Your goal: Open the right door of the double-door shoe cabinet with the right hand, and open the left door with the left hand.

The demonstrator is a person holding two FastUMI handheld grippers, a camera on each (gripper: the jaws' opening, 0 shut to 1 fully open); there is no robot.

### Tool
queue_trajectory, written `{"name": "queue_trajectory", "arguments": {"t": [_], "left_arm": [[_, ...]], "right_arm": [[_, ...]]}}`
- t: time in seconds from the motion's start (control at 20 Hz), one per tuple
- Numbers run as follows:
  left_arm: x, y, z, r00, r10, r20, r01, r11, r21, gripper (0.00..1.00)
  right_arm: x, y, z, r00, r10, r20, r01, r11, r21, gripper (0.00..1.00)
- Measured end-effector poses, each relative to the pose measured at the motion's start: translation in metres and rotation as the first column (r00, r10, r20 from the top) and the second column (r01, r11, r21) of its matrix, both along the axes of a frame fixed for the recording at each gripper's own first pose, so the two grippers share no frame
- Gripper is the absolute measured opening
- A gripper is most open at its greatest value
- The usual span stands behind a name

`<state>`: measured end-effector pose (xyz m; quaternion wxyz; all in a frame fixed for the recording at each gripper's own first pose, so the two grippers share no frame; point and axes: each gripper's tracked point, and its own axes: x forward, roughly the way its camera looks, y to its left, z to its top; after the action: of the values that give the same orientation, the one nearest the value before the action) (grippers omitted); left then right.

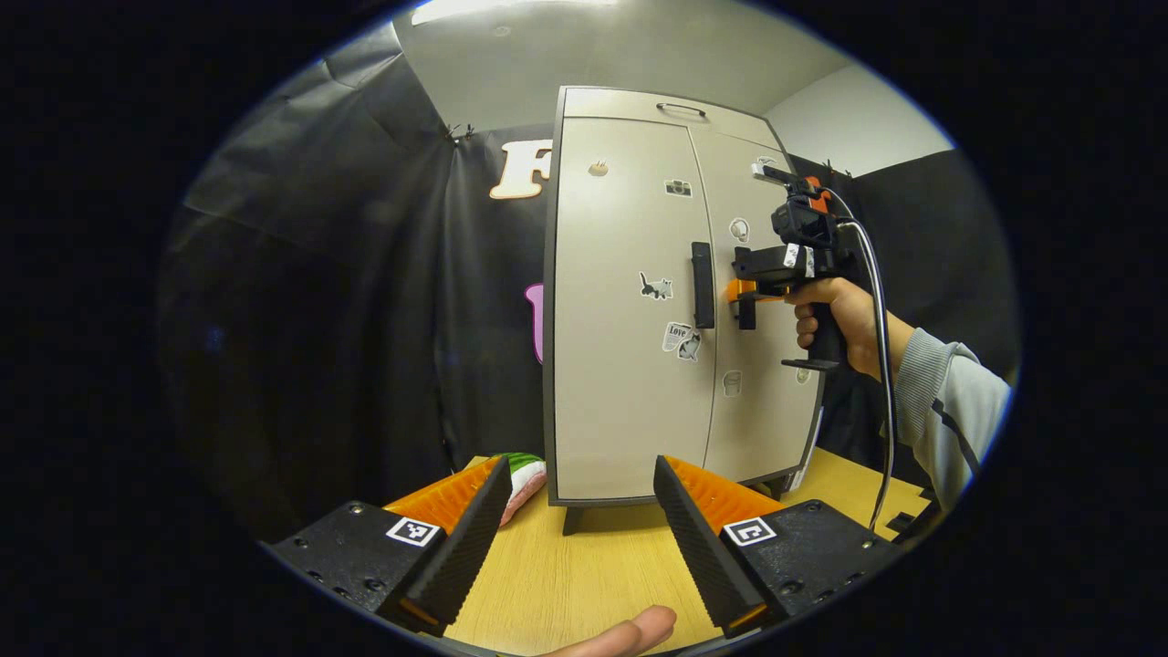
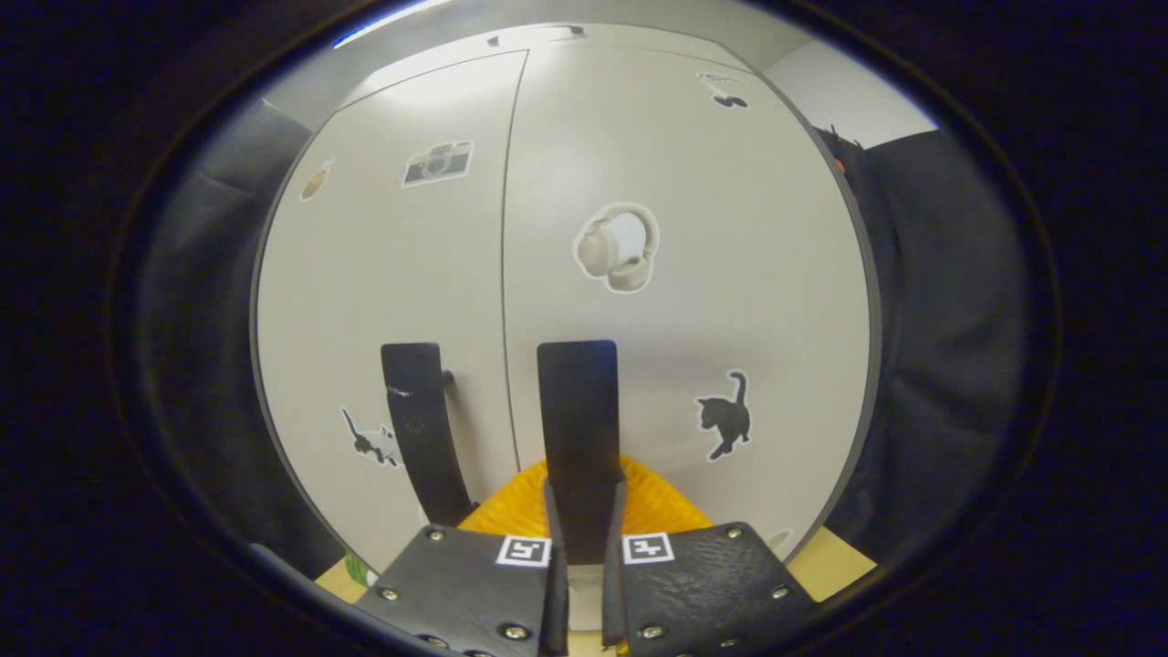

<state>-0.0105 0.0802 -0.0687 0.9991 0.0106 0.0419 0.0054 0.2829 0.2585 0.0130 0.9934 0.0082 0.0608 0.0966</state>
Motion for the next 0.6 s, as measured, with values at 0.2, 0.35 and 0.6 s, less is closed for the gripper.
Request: {"name": "queue_trajectory", "arguments": {"t": [0.2,0.35,0.6], "left_arm": [[-0.005,-0.005,0.009,1.000,0.013,0.017,-0.013,1.000,0.004,0.97],[-0.010,-0.013,0.014,1.000,0.003,0.024,-0.003,1.000,0.001,0.97],[-0.013,-0.032,0.019,1.000,-0.015,0.026,0.016,1.000,-0.014,0.97]], "right_arm": [[-0.012,-0.002,0.004,0.998,0.053,-0.014,-0.053,0.999,0.008,0.14],[-0.023,-0.007,0.008,0.995,0.100,-0.014,-0.100,0.994,0.041,0.14],[-0.036,-0.019,0.012,0.991,0.131,-0.010,-0.131,0.991,0.040,0.14]]}}
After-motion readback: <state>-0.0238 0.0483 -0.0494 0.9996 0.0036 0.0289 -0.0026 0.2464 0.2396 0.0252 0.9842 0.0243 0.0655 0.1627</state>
